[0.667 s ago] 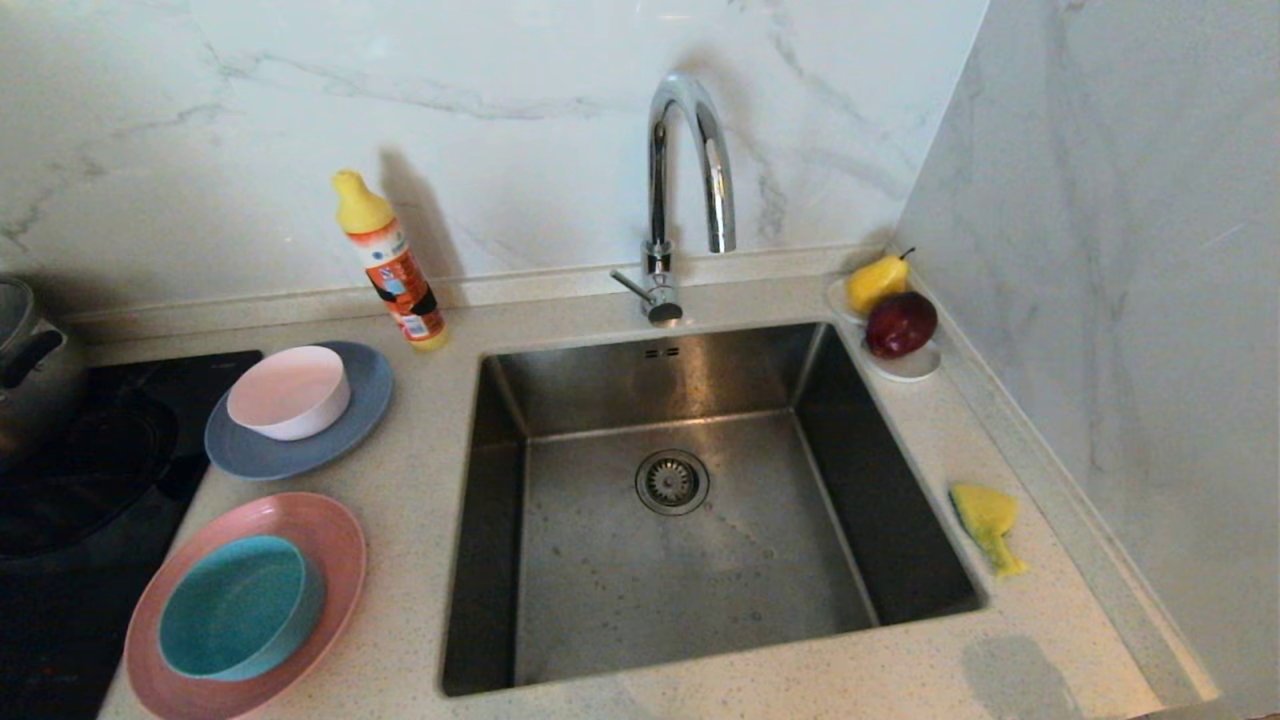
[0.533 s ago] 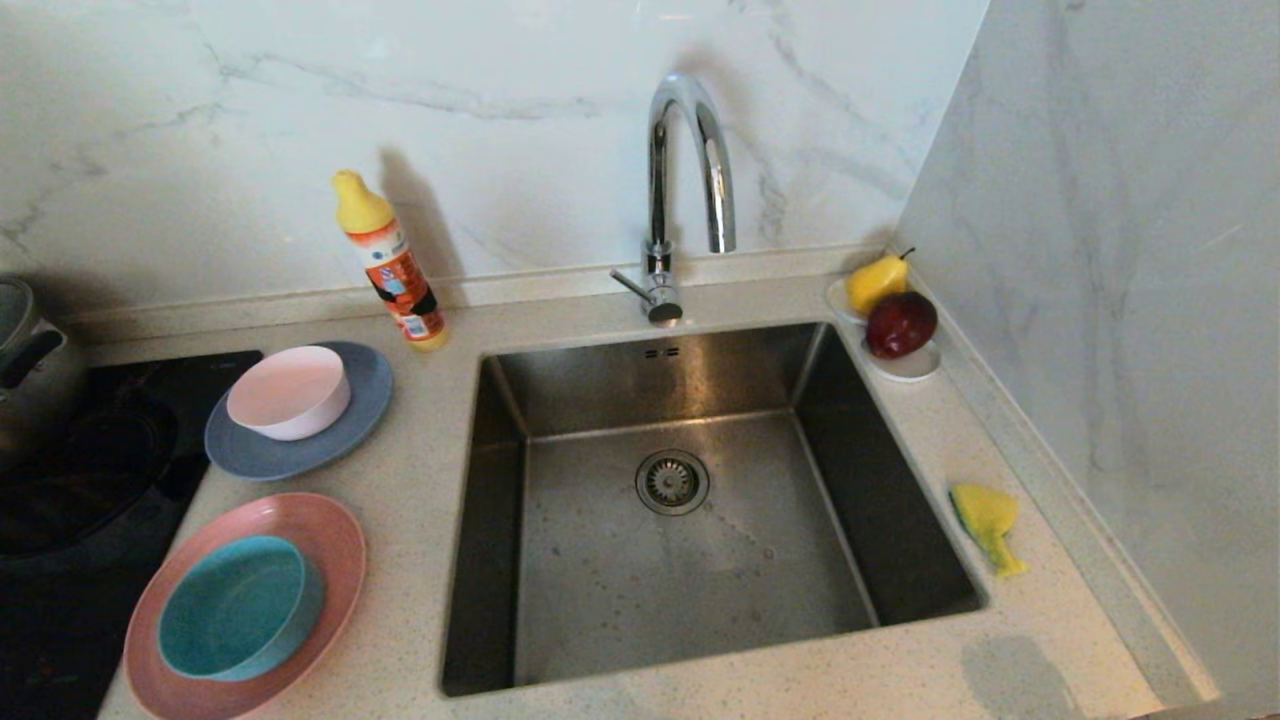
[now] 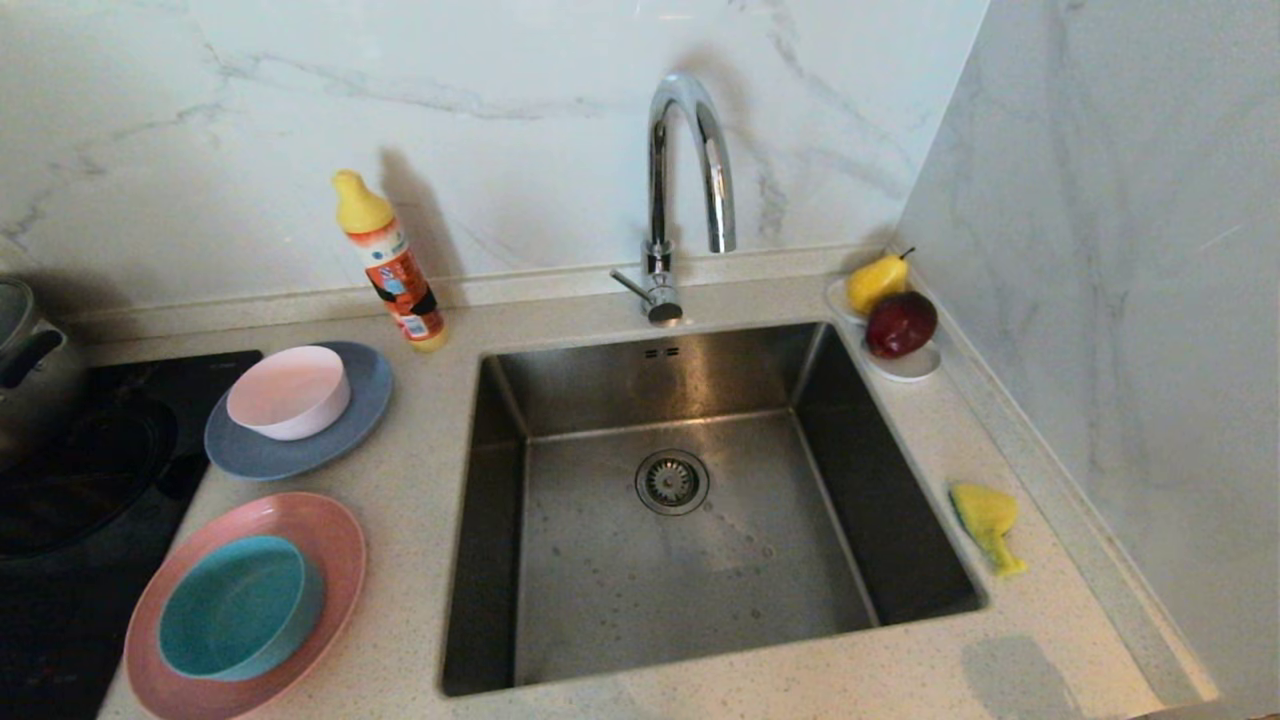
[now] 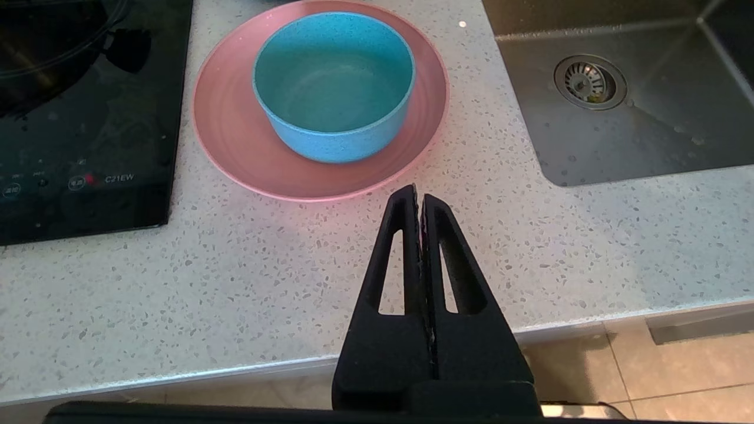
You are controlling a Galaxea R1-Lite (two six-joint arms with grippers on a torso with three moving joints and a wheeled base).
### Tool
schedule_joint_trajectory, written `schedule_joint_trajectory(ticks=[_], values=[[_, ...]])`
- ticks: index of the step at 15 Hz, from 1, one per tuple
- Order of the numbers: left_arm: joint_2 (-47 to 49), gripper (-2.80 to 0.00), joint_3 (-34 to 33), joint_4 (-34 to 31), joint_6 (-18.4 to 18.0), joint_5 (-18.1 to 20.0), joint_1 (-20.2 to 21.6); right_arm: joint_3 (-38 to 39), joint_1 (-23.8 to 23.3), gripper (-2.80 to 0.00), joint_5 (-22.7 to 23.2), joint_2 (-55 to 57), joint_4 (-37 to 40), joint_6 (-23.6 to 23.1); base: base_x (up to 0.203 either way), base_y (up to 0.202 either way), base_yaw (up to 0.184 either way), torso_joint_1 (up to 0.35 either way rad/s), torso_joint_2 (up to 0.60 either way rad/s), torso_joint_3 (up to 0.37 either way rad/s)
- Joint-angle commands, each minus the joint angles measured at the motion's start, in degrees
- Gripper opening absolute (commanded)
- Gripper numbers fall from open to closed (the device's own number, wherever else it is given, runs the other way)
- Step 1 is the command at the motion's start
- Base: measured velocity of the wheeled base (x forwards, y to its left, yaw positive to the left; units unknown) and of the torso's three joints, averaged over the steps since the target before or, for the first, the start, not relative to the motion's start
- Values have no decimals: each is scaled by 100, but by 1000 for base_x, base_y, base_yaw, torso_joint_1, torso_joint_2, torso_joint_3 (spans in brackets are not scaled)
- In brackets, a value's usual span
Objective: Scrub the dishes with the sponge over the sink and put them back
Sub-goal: Grab the dish soap
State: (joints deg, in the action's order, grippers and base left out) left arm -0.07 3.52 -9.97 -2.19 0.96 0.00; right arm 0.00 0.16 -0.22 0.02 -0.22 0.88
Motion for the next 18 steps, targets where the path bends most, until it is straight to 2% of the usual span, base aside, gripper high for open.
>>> schedule_joint_trajectory(ticks=[1, 12, 15, 18], values=[[7, -280, -1, -5, 0, 0, 0, 0, 2, -280, -5, -2, -4, 0, 0, 0, 0, 0, 0, 0], [-1, -280, 2, 30, -101, -43, 0, 0, 2, -280, -5, -2, -4, 0, 0, 0, 0, 0, 0, 0], [92, -280, 756, 225, -105, -117, 2, 0, 2, -280, 1, -2, -4, 0, 0, 0, 0, 0, 0, 0], [1241, -280, 1555, 266, -78, -144, 1, 0, 2, -280, 4, -2, 4, 0, 0, 0, 0, 0, 0, 0]])
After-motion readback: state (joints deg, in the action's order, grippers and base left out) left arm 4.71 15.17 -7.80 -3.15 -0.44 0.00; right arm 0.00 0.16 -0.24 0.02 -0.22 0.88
